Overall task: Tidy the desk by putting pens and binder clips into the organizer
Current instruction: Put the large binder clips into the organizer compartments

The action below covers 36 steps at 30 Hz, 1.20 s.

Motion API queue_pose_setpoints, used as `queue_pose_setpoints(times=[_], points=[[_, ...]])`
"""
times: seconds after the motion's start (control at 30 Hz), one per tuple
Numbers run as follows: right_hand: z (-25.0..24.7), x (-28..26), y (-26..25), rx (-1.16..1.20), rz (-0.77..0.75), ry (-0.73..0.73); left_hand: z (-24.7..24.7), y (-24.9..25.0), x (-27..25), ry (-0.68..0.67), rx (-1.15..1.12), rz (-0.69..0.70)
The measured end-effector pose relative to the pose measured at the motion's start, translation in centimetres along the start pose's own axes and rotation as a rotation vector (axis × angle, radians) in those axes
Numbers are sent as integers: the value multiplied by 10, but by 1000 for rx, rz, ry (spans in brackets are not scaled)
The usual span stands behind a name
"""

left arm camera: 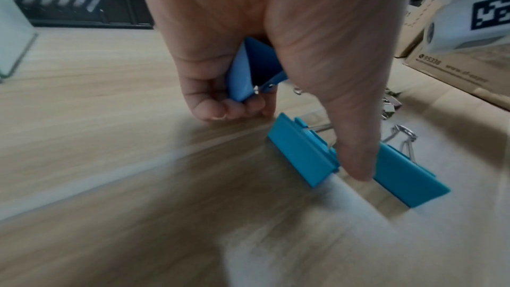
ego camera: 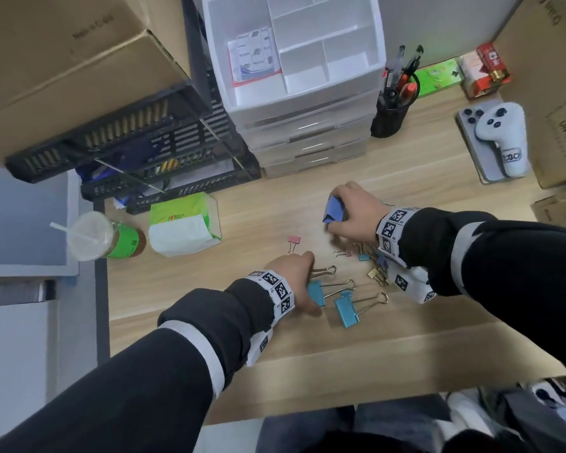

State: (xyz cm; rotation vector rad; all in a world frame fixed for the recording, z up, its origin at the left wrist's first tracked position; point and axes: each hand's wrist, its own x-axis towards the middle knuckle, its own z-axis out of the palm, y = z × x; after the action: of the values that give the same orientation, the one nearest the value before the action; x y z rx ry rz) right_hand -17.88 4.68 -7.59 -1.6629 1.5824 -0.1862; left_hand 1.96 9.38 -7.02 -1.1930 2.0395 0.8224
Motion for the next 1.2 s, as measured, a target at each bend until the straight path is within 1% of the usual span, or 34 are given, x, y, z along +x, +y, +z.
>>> queue_pose_setpoints(times=[0.13,0.23,0.33,0.43,0.73,0.87,0.97,1.1,1.2], points=[[-1,-18,9,17,-12,-59,2,8,1,-22,63,6],[-1,-30,10,-6,-18,-82,5,10,1,-3,81,5],[0,-43,11,-147,-19,-151,9,9,0,12,93,6],[4,-54,12,-255,-24,-256,9,5,-4,-12,79,-6],[29,-79,2,-454,-102,-486,8,-16,-20,-99,32,-41],[47,-86,0,-553,-159,-518,10,-22,-24,-99,26,-67],[53,-89,-1,-612,-194,-511,10,-23,-27,-86,18,-71],[56,-92,-2,-602,-182,-498,12,-20,-29,-51,-31,-74],[54,-94,-3,-544,-163,-469,14,-18,-29,-51,-78,-75]])
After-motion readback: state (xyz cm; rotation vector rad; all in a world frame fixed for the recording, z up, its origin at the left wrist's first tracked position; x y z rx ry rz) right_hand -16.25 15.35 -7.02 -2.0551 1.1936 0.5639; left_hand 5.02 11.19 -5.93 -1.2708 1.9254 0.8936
